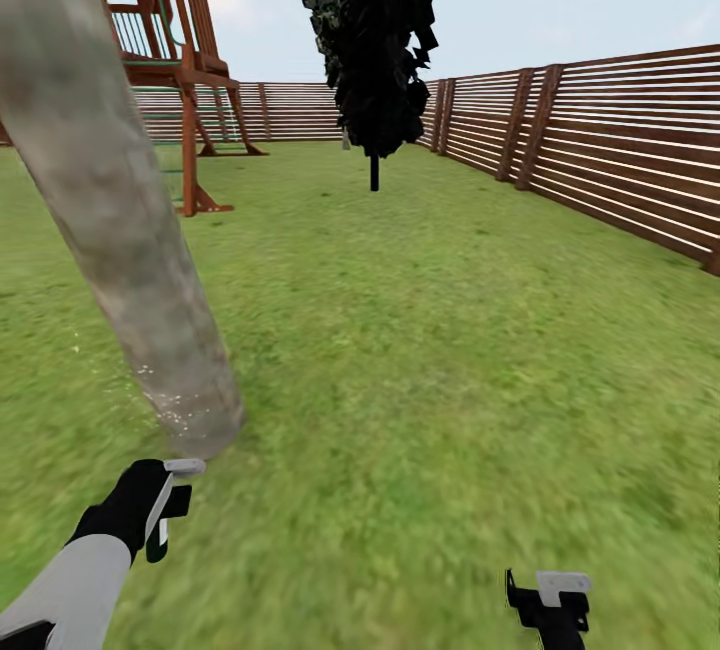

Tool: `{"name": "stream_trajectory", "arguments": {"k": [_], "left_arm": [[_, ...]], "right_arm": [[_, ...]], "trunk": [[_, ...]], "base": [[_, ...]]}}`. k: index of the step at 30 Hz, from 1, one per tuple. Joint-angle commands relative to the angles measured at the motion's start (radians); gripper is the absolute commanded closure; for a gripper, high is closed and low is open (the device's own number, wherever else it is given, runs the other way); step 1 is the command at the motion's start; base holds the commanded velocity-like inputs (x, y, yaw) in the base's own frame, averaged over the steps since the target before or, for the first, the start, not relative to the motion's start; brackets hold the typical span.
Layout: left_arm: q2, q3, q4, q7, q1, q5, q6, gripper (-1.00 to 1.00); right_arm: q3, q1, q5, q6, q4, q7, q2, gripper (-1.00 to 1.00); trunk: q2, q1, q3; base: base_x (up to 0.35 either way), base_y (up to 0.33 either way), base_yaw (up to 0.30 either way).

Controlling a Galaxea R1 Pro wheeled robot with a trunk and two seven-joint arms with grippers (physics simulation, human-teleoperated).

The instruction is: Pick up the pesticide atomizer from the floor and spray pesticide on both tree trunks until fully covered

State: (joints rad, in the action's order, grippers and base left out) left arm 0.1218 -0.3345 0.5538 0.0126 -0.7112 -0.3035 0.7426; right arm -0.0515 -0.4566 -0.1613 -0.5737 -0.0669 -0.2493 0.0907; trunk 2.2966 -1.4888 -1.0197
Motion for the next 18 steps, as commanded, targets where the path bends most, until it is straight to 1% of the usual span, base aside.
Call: {"name": "stream_trajectory", "arguments": {"k": [1,4,6,13,18], "left_arm": [[-0.001,-0.003,0.001,0.001,-0.001,0.000,0.004,1.00],[-0.002,-0.003,0.001,0.001,-0.001,0.000,0.004,1.00],[-0.002,-0.003,0.001,0.001,-0.001,0.000,0.004,1.00],[-0.002,-0.003,0.000,0.000,-0.001,0.000,0.003,1.00],[-0.002,-0.003,0.000,0.000,-0.001,0.000,0.003,1.00]], "right_arm": [[-0.005,-0.001,-0.010,-0.002,0.001,-0.005,0.000,-1.00],[-0.005,-0.001,-0.010,-0.002,0.001,-0.004,0.000,-1.00],[-0.005,-0.001,-0.010,-0.002,0.001,-0.005,0.000,-1.00],[-0.005,-0.001,-0.010,-0.002,0.001,-0.004,0.000,-1.00],[-0.005,0.001,-0.010,-0.002,0.001,-0.004,0.000,-1.00]], "trunk": [[0.000,0.000,-0.001],[0.000,0.000,-0.001],[0.000,0.000,-0.001],[0.000,0.000,-0.001],[0.000,0.000,-0.001]], "base": [[0.097,-0.274,0.013],[0.027,-0.274,0.008],[0.003,-0.274,0.124],[0.013,-0.274,0.256],[0.126,-0.264,0.272]]}}
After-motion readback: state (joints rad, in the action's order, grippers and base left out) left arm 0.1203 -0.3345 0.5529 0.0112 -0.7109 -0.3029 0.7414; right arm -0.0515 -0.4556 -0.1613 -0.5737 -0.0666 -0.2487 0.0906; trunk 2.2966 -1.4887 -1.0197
